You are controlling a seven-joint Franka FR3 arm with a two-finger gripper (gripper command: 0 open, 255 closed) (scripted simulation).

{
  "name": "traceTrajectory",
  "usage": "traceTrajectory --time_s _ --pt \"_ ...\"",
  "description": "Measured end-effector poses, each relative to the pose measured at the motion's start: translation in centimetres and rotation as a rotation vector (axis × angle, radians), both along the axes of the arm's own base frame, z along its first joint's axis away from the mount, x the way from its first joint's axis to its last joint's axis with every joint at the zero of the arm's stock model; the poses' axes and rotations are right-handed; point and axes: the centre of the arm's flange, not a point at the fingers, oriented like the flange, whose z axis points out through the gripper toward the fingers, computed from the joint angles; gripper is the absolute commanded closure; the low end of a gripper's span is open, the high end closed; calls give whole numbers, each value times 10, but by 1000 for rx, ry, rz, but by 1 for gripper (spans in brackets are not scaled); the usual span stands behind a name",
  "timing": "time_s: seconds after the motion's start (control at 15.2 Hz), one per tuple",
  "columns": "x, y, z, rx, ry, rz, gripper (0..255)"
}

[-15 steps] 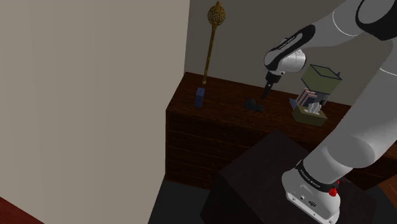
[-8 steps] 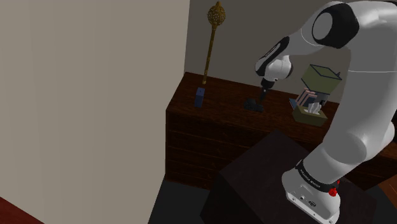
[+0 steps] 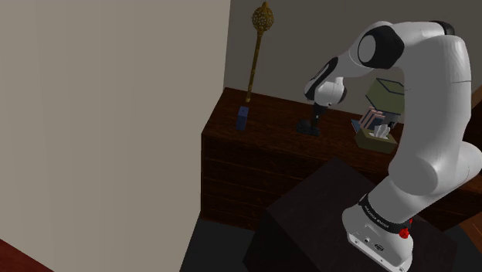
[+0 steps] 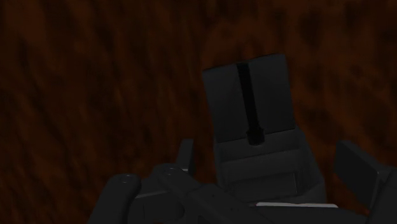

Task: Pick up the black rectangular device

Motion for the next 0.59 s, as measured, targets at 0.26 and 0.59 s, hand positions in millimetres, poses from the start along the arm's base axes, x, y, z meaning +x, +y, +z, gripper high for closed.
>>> traceTrajectory --time_s 0.26,0.59 --pt "-1 0 -17 0 0 0 255" --pt "0 -1 -17 -1 -1 1 255"
